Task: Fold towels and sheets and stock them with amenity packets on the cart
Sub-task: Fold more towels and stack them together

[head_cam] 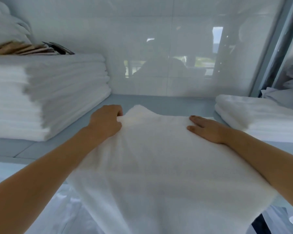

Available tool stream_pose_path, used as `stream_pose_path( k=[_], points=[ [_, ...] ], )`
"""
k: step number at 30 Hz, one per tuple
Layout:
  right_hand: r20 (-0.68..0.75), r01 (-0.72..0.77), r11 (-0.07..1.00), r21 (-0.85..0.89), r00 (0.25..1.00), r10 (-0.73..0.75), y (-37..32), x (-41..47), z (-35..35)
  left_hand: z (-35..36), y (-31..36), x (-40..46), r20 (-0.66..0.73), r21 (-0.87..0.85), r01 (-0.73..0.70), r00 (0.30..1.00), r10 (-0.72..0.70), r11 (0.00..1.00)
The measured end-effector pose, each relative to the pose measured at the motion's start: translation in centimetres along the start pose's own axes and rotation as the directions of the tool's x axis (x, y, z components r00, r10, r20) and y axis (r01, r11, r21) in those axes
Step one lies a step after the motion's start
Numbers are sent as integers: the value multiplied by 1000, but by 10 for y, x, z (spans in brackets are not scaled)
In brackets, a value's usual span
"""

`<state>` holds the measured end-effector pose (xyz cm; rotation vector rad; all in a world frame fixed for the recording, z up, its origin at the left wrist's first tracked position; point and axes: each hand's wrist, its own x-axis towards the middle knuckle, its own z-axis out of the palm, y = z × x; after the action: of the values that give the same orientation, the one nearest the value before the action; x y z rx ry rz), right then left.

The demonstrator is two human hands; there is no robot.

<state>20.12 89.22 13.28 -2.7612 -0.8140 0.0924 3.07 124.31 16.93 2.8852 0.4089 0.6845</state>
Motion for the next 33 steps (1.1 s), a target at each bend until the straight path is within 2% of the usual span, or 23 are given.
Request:
stream_pose_path(
  k=[1, 2, 3, 4, 5, 6, 7, 8, 9, 11, 13, 20, 21, 23, 25, 28, 33],
  points=[
    [-4, 3, 1000, 3, 1000, -3, -1, 1, 0, -7, 8, -2, -138, 72, -99, 985, 108, 993],
    [-7, 9, 1000, 10, 1000, -9, -2, 0, 0, -15, 16, -4, -281, 176, -221, 923, 264, 959],
    [-12, 18, 1000, 20, 1000, -18, -2, 0, 0, -21, 27, -8, -408, 307, -316, 808, 424, 898],
    [-18, 27, 999, 28, 999, -27, -1, 0, 0, -26, 37, -12, -476, 428, -354, 693, 541, 831],
    [-21, 34, 999, 30, 999, -34, -1, 0, 1, -28, 47, -16, -471, 514, -352, 646, 601, 782],
    [-21, 37, 999, 29, 999, -36, 0, 1, 1, -25, 54, -19, -388, 565, -338, 696, 604, 752],
    [-18, 35, 999, 30, 999, -34, 0, 2, 1, -18, 57, -23, -254, 572, -324, 803, 538, 754],
    [-15, 31, 999, 36, 999, -31, 1, 3, 0, -8, 55, -25, -85, 551, -277, 920, 384, 787],
    [-14, 30, 999, 40, 999, -30, 2, 4, 0, 2, 48, -26, 45, 504, -194, 979, 198, 842],
    [-7, 33, 999, 34, 999, -32, 5, 6, 1, 14, 28, -27, 222, 353, -32, 974, -50, 935],
    [3, 38, 999, 21, 999, -38, 7, 9, 2, 23, 5, -25, 281, 252, 10, 956, -83, 968],
    [11, 31, 1000, -2, 999, -31, 12, 16, 0, 21, -36, -6, 379, 296, 198, 874, -305, 935],
    [14, 30, 1000, -5, 999, -30, 11, 15, -1, 18, -34, -4, 366, 323, 201, 875, -317, 925],
    [19, 35, 999, -5, 999, -34, 9, 10, -3, 15, -21, -11, 271, 408, 155, 920, -282, 900],
    [14, 49, 999, 4, 999, -49, 9, 0, -5, 16, -3, -33, 261, 315, 30, 958, -116, 949],
    [35, 78, 997, 4, 996, -78, 8, -25, -7, 11, 9, -77, 439, 33, -109, 895, 83, 993],
    [102, 167, 986, -4, 981, -166, 21, -77, -4, -18, -28, -126, 463, -30, -186, 868, 178, 982]
  ],
)
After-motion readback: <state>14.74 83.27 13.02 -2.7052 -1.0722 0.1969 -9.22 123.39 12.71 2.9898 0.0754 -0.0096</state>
